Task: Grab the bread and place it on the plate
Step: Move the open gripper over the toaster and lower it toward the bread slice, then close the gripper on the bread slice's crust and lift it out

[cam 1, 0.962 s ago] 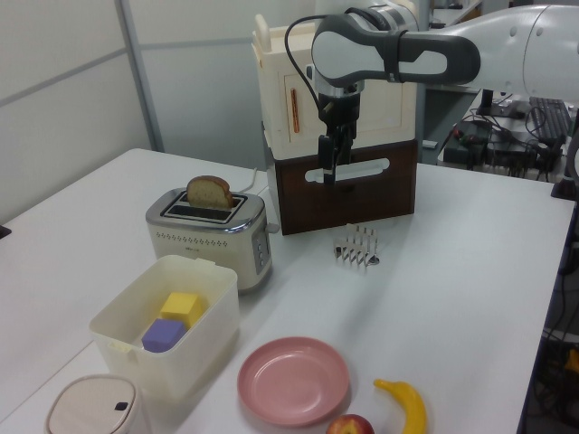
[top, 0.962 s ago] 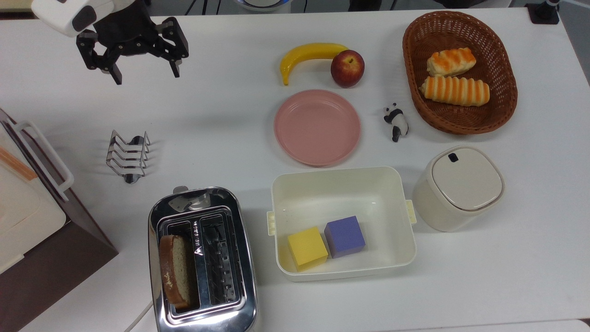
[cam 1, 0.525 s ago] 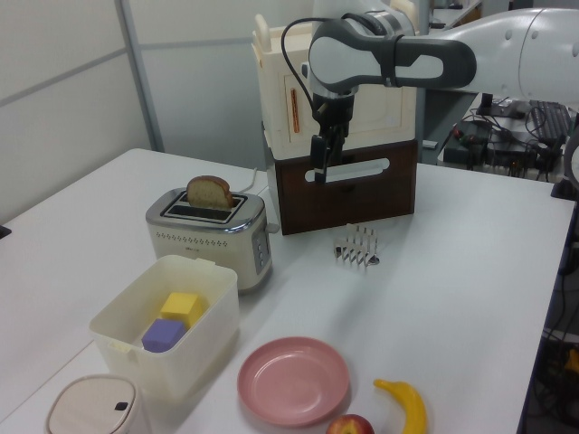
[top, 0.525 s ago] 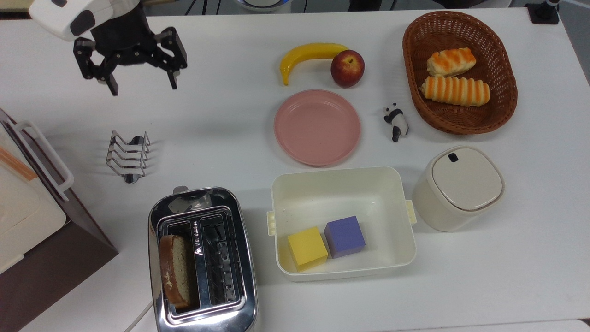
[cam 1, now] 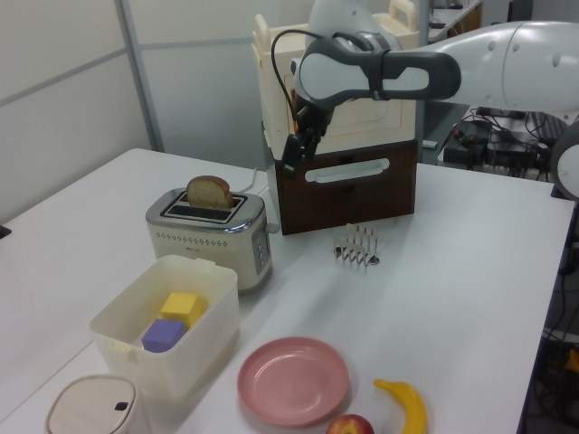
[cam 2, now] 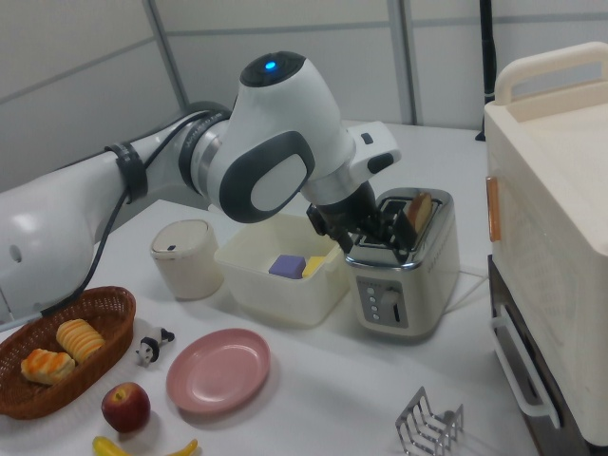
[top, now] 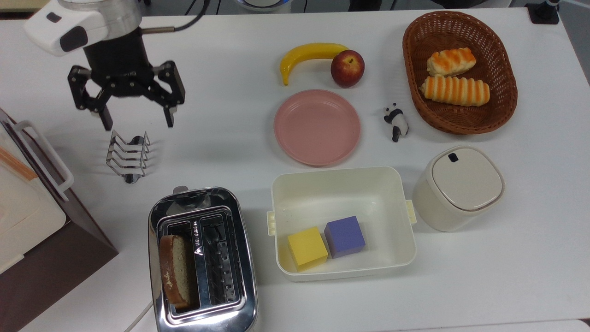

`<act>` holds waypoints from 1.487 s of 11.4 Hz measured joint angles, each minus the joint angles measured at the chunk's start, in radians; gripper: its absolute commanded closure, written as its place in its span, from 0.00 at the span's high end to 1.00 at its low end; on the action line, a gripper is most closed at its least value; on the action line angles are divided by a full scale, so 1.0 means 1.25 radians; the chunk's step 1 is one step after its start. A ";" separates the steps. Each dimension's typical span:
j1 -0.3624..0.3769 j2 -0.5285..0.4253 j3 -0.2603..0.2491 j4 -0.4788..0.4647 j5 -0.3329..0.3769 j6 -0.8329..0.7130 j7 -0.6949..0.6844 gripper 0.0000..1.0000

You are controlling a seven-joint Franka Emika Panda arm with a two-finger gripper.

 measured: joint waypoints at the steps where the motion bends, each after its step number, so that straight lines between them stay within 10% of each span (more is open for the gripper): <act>1: 0.003 0.011 0.002 -0.001 0.002 0.059 0.011 1.00; 10: 0.036 0.183 0.076 -0.005 0.004 0.578 0.225 0.97; 16: 0.036 0.232 0.076 -0.003 0.004 0.668 0.230 0.01; 17: 0.035 0.232 0.076 0.001 0.004 0.668 0.230 0.00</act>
